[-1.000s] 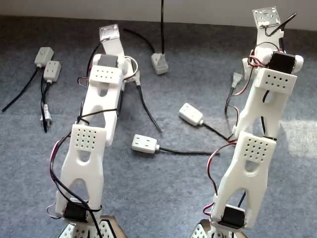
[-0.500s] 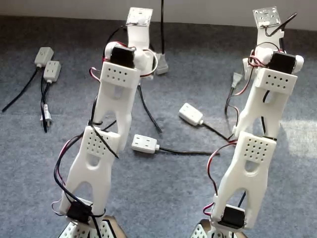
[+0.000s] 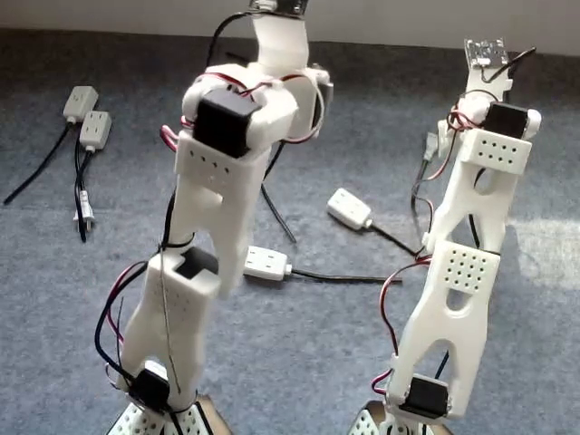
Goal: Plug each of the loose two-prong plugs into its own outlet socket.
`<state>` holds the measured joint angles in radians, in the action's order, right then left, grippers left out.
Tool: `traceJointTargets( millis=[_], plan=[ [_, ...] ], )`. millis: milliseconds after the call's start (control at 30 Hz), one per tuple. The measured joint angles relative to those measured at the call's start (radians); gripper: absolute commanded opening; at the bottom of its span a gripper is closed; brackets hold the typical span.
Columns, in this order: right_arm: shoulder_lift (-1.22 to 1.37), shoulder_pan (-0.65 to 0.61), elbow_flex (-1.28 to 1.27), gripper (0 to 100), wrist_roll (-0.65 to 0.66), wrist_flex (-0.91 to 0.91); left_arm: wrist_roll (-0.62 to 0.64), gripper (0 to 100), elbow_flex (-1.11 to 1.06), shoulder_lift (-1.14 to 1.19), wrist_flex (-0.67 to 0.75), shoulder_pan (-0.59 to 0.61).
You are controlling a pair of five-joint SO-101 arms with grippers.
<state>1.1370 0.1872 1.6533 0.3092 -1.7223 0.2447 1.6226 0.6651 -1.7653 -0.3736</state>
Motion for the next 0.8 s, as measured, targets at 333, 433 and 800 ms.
traceJointTargets(
  millis=[333, 433, 800],
  plan=[
    [0.000, 0.000, 0.000, 0.8, -0.021, 0.000, 0.012, 1, 0.012, -0.114, -0.005, -0.180],
    [0.000, 0.000, 0.000, 0.8, -0.101, 0.012, -0.037, 1, 0.012, -0.114, -0.005, -0.273],
    [-0.031, 0.002, 0.000, 0.8, -0.416, 0.046, -0.060, 1, 0.017, -0.008, -0.006, -0.109]
  ],
)
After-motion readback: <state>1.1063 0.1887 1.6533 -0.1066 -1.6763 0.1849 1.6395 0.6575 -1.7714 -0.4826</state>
